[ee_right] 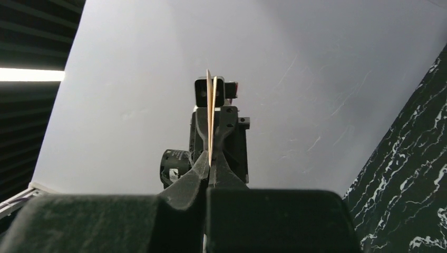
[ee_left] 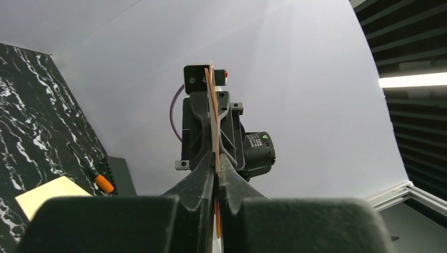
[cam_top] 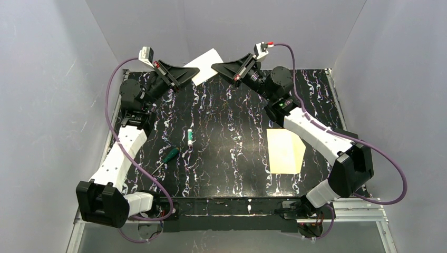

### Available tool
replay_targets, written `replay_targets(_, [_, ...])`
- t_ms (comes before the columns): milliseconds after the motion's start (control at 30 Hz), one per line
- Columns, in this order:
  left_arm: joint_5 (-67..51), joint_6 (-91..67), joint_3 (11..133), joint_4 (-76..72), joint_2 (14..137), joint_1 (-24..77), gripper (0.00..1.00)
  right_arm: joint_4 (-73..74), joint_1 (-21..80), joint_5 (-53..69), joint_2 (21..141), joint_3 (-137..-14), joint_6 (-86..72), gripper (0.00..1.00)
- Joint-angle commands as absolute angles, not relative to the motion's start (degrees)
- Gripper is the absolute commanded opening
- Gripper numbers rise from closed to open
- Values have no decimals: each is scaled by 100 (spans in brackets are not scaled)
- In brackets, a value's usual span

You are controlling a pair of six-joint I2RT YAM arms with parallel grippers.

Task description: Place the letter into the envelope and seal it

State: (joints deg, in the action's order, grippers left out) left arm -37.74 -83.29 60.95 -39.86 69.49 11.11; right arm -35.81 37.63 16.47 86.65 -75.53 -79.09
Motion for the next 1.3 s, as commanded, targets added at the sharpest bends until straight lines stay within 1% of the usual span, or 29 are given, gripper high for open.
replay_targets(0, [-3889,-7489,6443,-3293,6677,1132,0,-2955,3797,1554,8512,-7743,-7417,10])
replay_targets(100, [-3420,-6263,6582,-1750,6310,1127,0,-1003,3744,1150,8273,-8105,-6440,57])
replay_targets(133, [-3195,-5829,6670,-1112,6205,1125,0,-153,3692,924,8206,-8248,-6036,65])
replay_targets(167, [-2902,-5432,6773,-463,6136,1125,0,657,3619,632,8149,-8391,-5665,70])
replay_targets(200, [-2629,-5011,6926,175,6105,1125,0,1455,3531,273,8074,-8458,-5377,74])
replay_targets(233, [-2350,-4646,7086,770,6107,1125,0,2068,3392,-57,7995,-8443,-5166,75])
replay_targets(333, [-2090,-3995,7128,1573,6077,1125,0,3561,2795,-832,7746,-8161,-4730,76])
replay_targets(433, [-2246,-3794,6844,1690,5918,1125,0,4806,2070,-1719,7612,-7827,-4299,76])
replay_targets(533, [-2340,-3721,6578,1751,5802,1125,0,5426,986,-2066,7600,-7456,-3877,75])
replay_targets(600, [-2279,-3531,6542,1993,5770,1125,0,5727,251,-1970,7605,-7301,-3780,71])
replay_targets(733, [-2229,-3424,6388,2280,5686,1125,0,5878,-368,-1977,7423,-6772,-3786,58])
replay_targets(800, [-2348,-3434,6253,2227,5647,1125,0,5916,-655,-1947,7405,-6375,-3746,46])
replay_targets(833, [-2389,-3425,6217,2239,5639,1125,0,5892,-807,-1878,7379,-6149,-3744,43])
replay_targets(967, [-2454,-3359,6147,2265,5559,1125,0,5344,-1095,-1164,7273,-5239,-3765,42])
replay_targets(1100, [-2443,-3310,6193,2324,5537,1125,0,5113,-1107,-649,7524,-4874,-3813,35])
replay_targets(1267, [-2461,-3215,6492,2519,5542,1125,0,4828,-1107,-273,7684,-4601,-3810,31])
